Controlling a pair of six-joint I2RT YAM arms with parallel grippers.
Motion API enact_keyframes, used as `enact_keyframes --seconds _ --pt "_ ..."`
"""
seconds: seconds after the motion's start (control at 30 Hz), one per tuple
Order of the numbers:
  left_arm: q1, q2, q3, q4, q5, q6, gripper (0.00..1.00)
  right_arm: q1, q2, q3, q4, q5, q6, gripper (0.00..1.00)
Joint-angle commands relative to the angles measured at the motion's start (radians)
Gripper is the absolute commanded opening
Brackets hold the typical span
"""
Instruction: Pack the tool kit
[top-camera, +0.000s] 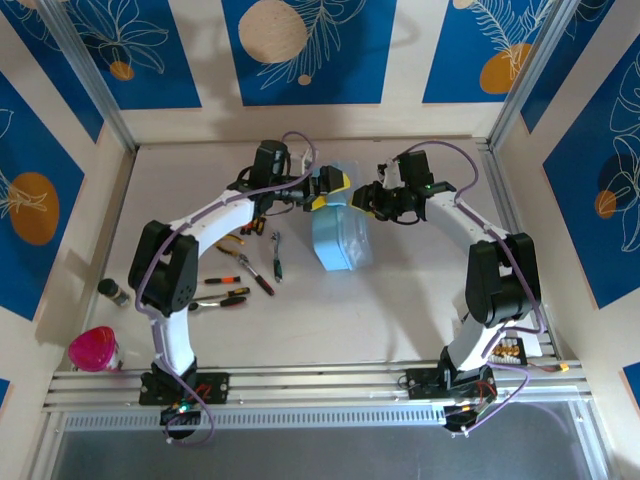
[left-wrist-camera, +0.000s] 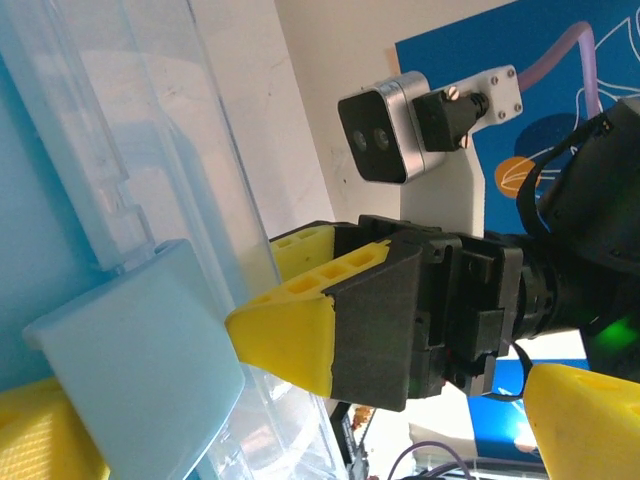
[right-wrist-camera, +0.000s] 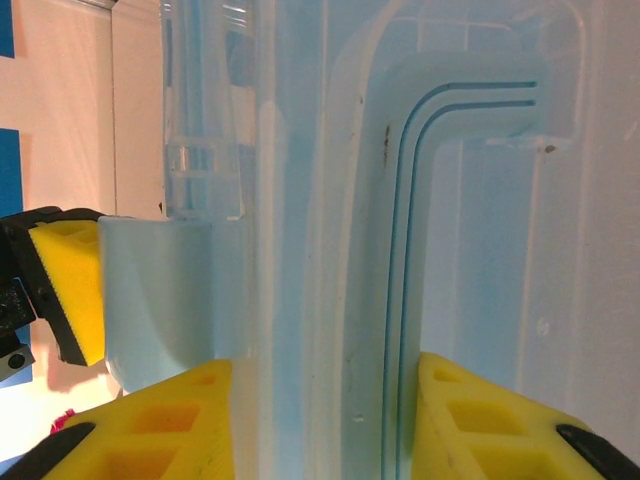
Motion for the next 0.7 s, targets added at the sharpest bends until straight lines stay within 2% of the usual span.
enact_keyframes --seconds 0.0,0.3,0.67 --pt "-0.061 0.069 -0.1 -0.048 0.124 0.031 1.0 0.063 0.001 0.037 -0.125 -0.005 -0.036 0.15" --pt "-0.043 0.092 -0.234 0.143 0.124 -0.016 1.0 0.118 -0.002 0.17 -0.216 0.041 -0.061 0.15" --pt "-0.041 0.125 -0.245 0.214 0.127 -0.027 1.0 0.135 -0.001 0.241 -0.261 0.109 -0.067 0.16"
